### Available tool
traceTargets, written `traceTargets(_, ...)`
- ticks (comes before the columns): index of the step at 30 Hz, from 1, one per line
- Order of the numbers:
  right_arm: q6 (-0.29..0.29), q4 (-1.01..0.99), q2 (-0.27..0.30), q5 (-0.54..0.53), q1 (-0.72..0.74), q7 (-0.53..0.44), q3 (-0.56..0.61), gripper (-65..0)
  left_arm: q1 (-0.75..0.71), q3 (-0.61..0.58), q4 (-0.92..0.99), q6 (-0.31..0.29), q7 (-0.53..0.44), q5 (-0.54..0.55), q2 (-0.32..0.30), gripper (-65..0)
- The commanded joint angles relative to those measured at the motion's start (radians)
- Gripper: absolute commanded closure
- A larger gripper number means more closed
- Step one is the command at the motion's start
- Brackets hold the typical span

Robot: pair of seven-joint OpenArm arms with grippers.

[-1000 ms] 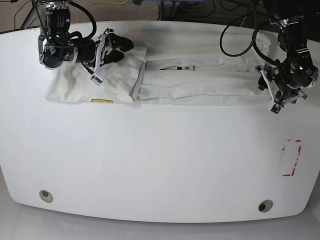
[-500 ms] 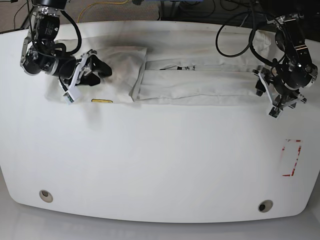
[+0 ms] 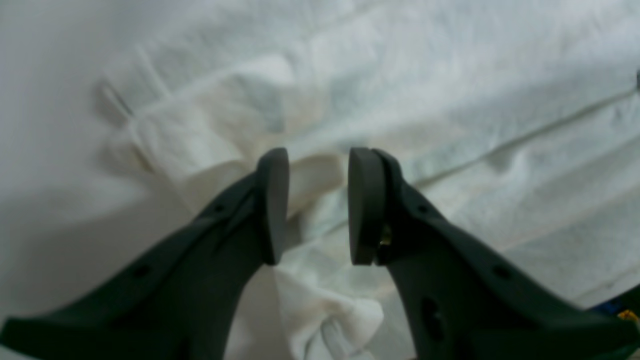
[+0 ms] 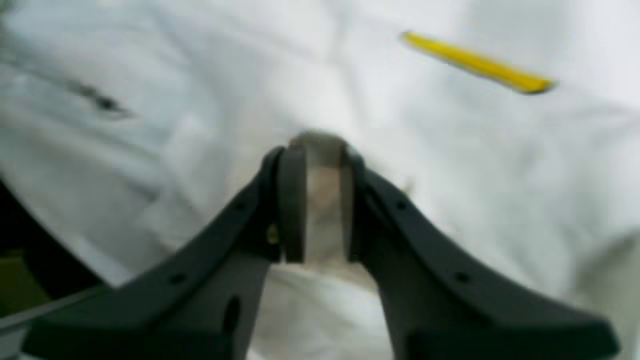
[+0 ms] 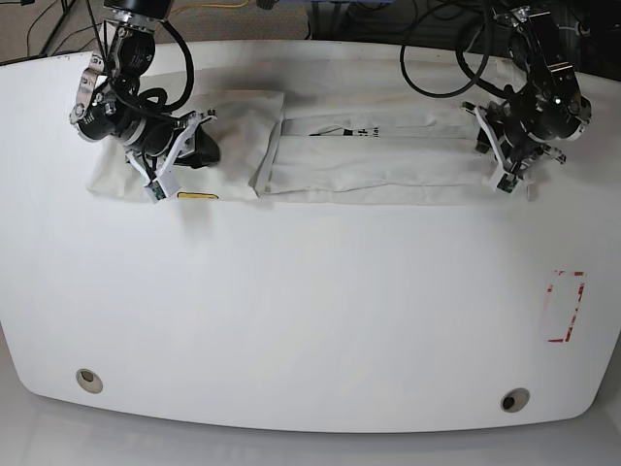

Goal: Layout the t-shirt on the table in an organized manner, then fold the t-shirt properly
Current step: 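Fold the sleeve end inward over the shirt body with the right gripper, then press the folded sleeve flat with the right gripper and reposition the left gripper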

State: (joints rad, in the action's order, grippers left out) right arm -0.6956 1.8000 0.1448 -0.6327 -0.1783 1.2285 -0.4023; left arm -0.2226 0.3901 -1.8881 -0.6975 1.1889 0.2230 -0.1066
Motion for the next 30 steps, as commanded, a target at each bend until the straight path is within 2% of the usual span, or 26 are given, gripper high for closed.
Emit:
traceTargets(1, -0.003, 0.017, 0.006, 0.069, 0.006, -0.042, -0.004, -10.5, 0.001, 0.002, -0.001, -0.001, -0.016, 0.005, -0.011, -17.2)
traceTargets(7, -0.003, 0.004, 0.009, 0.244, 0.012, -0.126, -0.004, -10.9, 0.005, 0.0, 0.111, -0.001, -0.054, 0.005, -0.04, -17.5)
traceTargets(15, -0.003, -0.17, 0.011, 0.463, 0.098, -0.243, -0.004, -10.5, 0.073, -0.001, 0.224, -0.001, -0.079, 0.005, -0.063, -17.5)
traceTargets(24, -0.003, -0.372, 0.011, 0.566, 0.191, -0.398, -0.005, -10.3, 0.157, -0.078, 0.31, -0.001, -0.08, 0.005, -0.072, -17.6)
traceTargets(30, -0.003, -0.398, 0.02, 0.583, 0.245, -0.408, -0.005, -10.3, 0.18, -0.084, 0.299, -0.001, -0.074, 0.011, -0.068, -17.6)
